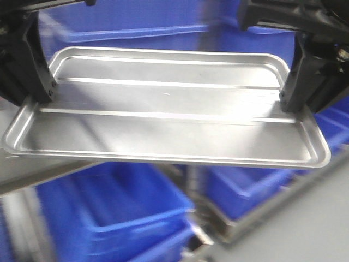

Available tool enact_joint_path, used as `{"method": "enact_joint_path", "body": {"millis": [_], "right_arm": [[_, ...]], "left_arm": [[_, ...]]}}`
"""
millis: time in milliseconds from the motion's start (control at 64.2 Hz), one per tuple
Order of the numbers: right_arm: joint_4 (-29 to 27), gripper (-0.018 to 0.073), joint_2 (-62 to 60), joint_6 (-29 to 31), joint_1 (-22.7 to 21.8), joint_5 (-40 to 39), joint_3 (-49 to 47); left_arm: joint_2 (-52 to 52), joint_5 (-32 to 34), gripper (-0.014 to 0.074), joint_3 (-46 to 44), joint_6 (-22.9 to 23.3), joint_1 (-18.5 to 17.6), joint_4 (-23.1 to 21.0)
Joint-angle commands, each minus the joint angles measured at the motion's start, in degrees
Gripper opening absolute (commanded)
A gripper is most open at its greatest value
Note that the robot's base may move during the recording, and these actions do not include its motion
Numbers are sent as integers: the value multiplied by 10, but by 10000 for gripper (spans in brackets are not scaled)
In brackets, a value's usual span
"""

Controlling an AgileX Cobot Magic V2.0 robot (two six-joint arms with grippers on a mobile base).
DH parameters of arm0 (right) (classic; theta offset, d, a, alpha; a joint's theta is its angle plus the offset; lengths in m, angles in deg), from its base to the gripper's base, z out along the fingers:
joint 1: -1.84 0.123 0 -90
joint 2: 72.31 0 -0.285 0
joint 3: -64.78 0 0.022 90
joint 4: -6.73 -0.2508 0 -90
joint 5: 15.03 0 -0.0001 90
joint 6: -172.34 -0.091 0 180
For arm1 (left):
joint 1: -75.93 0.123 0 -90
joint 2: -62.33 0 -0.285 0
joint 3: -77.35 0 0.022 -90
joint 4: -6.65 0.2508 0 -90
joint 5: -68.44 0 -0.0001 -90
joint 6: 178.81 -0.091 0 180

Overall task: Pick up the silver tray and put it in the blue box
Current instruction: 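Hold the tray level in both grippers while the base drives away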

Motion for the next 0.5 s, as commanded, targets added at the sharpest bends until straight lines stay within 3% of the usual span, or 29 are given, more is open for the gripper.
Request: {"method": "enact_joint_path", "body": {"millis": [0,483], "right_arm": [[23,32,-16,0,-1,-3,-13],[23,32,-16,0,-1,-2,-13]], "left_arm": [[-16,4,-104,-13,9,-3,20],[-16,4,-104,-13,9,-3,20]]}}
